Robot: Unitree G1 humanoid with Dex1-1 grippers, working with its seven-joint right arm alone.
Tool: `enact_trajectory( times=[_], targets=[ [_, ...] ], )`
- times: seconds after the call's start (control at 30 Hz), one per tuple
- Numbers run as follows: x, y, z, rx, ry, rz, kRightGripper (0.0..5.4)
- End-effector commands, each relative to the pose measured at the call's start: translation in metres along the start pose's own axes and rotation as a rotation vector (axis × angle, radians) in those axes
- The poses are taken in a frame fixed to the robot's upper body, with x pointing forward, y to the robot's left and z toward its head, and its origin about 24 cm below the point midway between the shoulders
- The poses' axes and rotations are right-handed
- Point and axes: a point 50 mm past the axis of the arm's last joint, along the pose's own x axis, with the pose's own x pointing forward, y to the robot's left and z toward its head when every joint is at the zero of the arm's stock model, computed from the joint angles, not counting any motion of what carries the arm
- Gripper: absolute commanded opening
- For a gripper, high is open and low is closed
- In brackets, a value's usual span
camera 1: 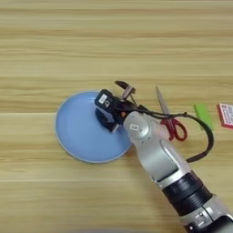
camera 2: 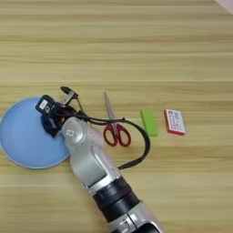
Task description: Move the objects on the table
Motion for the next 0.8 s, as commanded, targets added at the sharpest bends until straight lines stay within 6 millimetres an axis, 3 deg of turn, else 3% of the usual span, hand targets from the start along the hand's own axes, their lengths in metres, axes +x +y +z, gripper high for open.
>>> enact_trajectory(
  times=[0.03, 0.8],
  targets=[
    [0.005, -0.021, 0.014, -0.016, -0.053, -0.080, 5.39],
    [0.028, -0.021, 0.009, -0.012, -0.039, -0.078, 5.39]
  ],
)
